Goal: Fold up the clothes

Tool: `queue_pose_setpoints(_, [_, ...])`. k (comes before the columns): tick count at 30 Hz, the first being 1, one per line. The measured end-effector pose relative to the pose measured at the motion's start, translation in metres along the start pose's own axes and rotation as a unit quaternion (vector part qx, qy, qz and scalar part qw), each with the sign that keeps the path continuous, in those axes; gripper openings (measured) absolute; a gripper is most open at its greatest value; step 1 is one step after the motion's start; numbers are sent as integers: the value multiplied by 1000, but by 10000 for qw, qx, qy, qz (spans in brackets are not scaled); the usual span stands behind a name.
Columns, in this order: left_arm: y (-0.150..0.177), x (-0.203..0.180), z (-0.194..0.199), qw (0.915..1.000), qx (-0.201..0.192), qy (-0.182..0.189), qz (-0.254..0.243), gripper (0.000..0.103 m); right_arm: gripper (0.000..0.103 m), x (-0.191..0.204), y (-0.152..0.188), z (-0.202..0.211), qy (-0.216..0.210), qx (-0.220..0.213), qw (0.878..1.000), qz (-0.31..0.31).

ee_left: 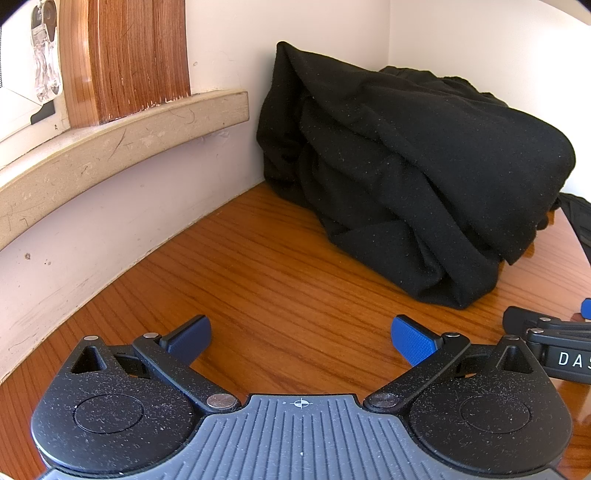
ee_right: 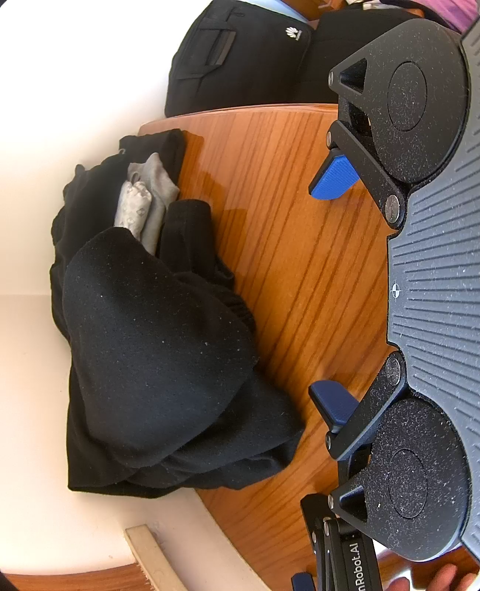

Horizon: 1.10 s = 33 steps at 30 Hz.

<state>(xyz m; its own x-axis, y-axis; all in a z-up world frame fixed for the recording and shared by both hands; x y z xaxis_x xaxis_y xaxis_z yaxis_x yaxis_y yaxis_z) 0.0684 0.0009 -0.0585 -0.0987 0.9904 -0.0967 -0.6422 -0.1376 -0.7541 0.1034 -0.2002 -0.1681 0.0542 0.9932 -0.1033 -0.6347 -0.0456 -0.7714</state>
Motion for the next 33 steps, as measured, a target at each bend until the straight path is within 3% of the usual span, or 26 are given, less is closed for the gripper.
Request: queue_pose_setpoints(33, [0,-1,-1,10000,-1,10,7,103,103,0,0,0,5,4,10000,6])
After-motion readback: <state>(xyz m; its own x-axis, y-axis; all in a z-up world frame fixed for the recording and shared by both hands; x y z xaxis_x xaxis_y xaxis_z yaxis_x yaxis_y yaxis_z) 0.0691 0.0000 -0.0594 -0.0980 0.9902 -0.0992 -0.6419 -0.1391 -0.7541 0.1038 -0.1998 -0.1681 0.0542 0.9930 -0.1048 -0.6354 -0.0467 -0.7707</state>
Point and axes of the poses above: each gripper's, at about its wrist camera, not at the fingertips, and z roughly against the way its jaws point, x to its left, y to its underside, the point moved 9 cm from there along -z, roughly the way its jaws point, and after that the axes turned 9 degrees about z, right-handed, at the moved point
